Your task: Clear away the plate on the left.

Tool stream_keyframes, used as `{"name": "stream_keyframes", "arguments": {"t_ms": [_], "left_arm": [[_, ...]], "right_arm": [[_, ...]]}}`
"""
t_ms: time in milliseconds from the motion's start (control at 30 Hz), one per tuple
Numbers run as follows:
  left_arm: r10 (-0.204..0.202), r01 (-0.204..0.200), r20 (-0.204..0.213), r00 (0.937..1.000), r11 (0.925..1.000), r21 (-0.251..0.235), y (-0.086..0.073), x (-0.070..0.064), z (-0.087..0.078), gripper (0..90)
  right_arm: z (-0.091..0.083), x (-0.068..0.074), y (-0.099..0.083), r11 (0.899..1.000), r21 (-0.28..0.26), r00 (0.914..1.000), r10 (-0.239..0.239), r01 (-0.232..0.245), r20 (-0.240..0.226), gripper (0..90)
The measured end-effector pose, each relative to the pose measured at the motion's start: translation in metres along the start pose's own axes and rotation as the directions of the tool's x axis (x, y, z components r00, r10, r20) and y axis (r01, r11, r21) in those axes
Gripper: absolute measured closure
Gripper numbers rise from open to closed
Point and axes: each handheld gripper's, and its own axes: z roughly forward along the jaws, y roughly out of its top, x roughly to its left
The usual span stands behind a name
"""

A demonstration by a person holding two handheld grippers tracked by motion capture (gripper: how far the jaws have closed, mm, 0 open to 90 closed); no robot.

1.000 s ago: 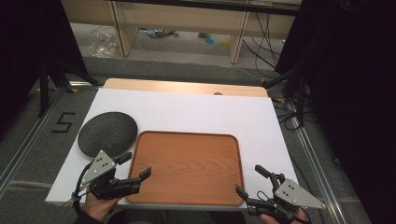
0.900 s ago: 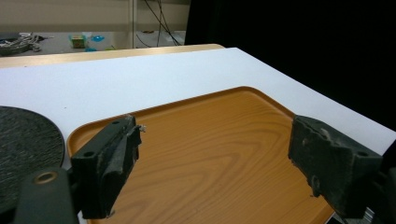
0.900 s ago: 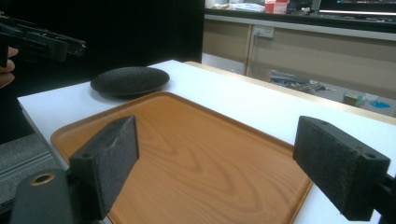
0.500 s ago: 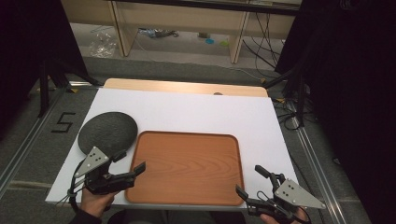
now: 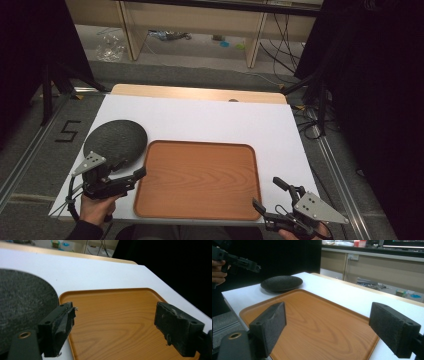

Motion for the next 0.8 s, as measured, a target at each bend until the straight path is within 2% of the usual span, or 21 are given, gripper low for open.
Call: {"name": "stream_keyframes", "arguments": {"t_ms": [33,67,100,167,367,567,667,800], "left_arm": [[-0.022,0.022,0.003,0.9997,0.9998,0.0,0.001,0.004,0.0,15.8],[-0.022,0.022,0.003,0.9997,0.9998,0.0,0.001,0.004,0.0,15.8],[-0.045,0.045,-0.001,0.999,0.999,0.002,0.001,0.007,-0.001,15.9],[-0.083,0.083,0.0,0.9966,0.9966,0.002,0.002,0.014,-0.002,15.9],[-0.12,0.12,-0.02,0.9926,0.9927,0.009,0.003,0.022,-0.002,15.9],[-0.169,0.17,-0.051,0.9843,0.9853,0.018,0.006,0.038,-0.004,16.0],[-0.209,0.21,-0.068,0.9755,0.9777,0.005,0.008,0.047,-0.007,16.2],[-0.247,0.25,-0.121,0.9615,0.9683,0.007,0.008,0.06,-0.011,16.9]], "right_arm": [[0.0,0.0,0.0,1.0,0.01,1.0,0.0,0.0,-0.008,15.3],[0.0,0.0,0.0,1.0,0.01,1.0,0.0,0.0,-0.008,15.3],[0.0,0.0,0.0,1.0,0.001,1.0,0.002,-0.002,0.006,15.3],[0.0,0.0,0.0,1.0,-0.002,1.0,0.001,-0.001,0.002,15.3],[-0.001,0.0,0.0,1.0,0.009,1.0,0.001,0.0,-0.008,15.3],[-0.001,0.0,0.0,1.0,0.007,0.9999,0.0,0.0,-0.01,15.3],[0.0,0.0,0.001,1.0,0.008,1.0,-0.001,0.001,-0.009,15.3],[0.0,0.0,0.001,1.0,0.008,1.0,-0.001,0.001,-0.009,15.3]]}}
